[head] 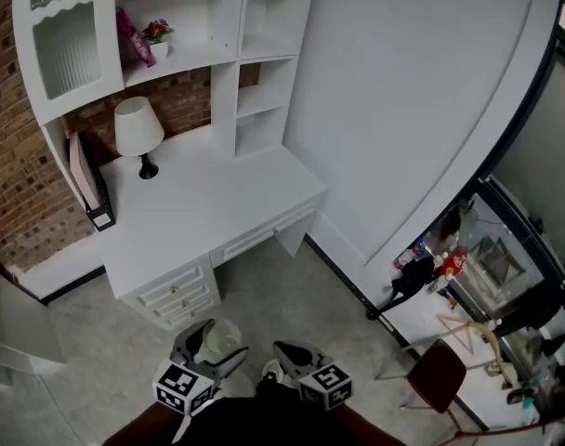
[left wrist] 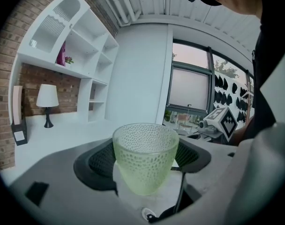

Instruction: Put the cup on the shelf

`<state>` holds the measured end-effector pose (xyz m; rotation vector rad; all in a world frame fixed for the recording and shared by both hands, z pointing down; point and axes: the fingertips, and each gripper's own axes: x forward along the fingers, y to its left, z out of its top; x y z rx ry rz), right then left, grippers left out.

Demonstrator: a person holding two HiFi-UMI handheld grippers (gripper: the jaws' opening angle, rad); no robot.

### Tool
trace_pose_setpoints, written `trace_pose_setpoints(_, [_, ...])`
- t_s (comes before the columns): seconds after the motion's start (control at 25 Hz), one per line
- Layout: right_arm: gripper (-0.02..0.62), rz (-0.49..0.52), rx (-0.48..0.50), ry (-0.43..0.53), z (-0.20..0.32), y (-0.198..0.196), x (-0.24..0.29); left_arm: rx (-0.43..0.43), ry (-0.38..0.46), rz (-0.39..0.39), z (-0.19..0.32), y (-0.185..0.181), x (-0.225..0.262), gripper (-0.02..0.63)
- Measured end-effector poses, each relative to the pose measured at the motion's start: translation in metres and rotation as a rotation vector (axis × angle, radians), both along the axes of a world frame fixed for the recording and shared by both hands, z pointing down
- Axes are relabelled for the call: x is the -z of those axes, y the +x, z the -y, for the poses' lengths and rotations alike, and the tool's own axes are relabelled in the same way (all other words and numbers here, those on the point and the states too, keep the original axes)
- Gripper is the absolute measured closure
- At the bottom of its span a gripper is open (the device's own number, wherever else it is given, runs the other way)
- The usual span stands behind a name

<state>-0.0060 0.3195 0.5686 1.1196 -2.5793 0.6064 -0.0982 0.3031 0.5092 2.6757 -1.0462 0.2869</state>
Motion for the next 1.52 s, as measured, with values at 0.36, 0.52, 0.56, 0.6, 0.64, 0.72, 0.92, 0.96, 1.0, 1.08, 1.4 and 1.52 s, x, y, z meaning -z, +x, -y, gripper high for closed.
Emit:
trace_pose_setpoints(0.36, [0.591, 0.021, 0.02, 0.014, 0.068, 0.035, 0.012, 0.021, 0.026, -0.001, 0.063, 0.038, 0.013, 0.225])
trace_pose_setpoints(0.52, [0.591, 0.028, 0.037, 0.026, 0.091, 0.05, 0.012, 0.038, 0.03, 0.002, 0.082, 0.052, 0.014, 0.224])
trace_pose_setpoints(0.56, [0.591, 0.035, 0.039, 0.027, 0.097, 0.053, 0.014, 0.042, 0.029, 0.004, 0.087, 0.055, 0.013, 0.224])
trace_pose_setpoints(0.6, [0.591, 0.041, 0.043, 0.025, 0.101, 0.055, 0.014, 0.047, 0.028, 0.006, 0.091, 0.058, 0.011, 0.224])
trace_pose_setpoints(0.64, [0.591, 0.041, 0.048, 0.023, 0.105, 0.058, 0.014, 0.051, 0.026, 0.006, 0.095, 0.062, 0.01, 0.225])
trace_pose_setpoints(0.72, [0.591, 0.04, 0.058, 0.018, 0.111, 0.065, 0.01, 0.055, 0.019, 0.003, 0.101, 0.071, 0.007, 0.225])
trace_pose_setpoints(0.92, [0.591, 0.031, 0.074, 0.024, 0.13, 0.082, 0.005, 0.073, 0.013, 0.005, 0.118, 0.087, 0.004, 0.224])
trace_pose_setpoints(0.96, [0.591, 0.03, 0.077, 0.027, 0.134, 0.084, 0.006, 0.076, 0.013, 0.007, 0.121, 0.089, 0.003, 0.224])
trace_pose_setpoints(1.0, [0.591, 0.033, 0.078, 0.028, 0.137, 0.086, 0.007, 0.078, 0.012, 0.008, 0.125, 0.092, 0.003, 0.224])
trace_pose_setpoints(1.08, [0.591, 0.042, 0.08, 0.026, 0.141, 0.09, 0.007, 0.08, 0.008, 0.012, 0.129, 0.098, 0.002, 0.224])
trace_pose_setpoints(1.4, [0.591, 0.061, 0.083, -0.009, 0.146, 0.1, -0.004, 0.074, -0.017, 0.03, 0.141, 0.111, -0.007, 0.224])
trace_pose_setpoints(1.52, [0.591, 0.063, 0.077, -0.022, 0.15, 0.103, -0.008, 0.069, -0.024, 0.031, 0.146, 0.113, -0.01, 0.224])
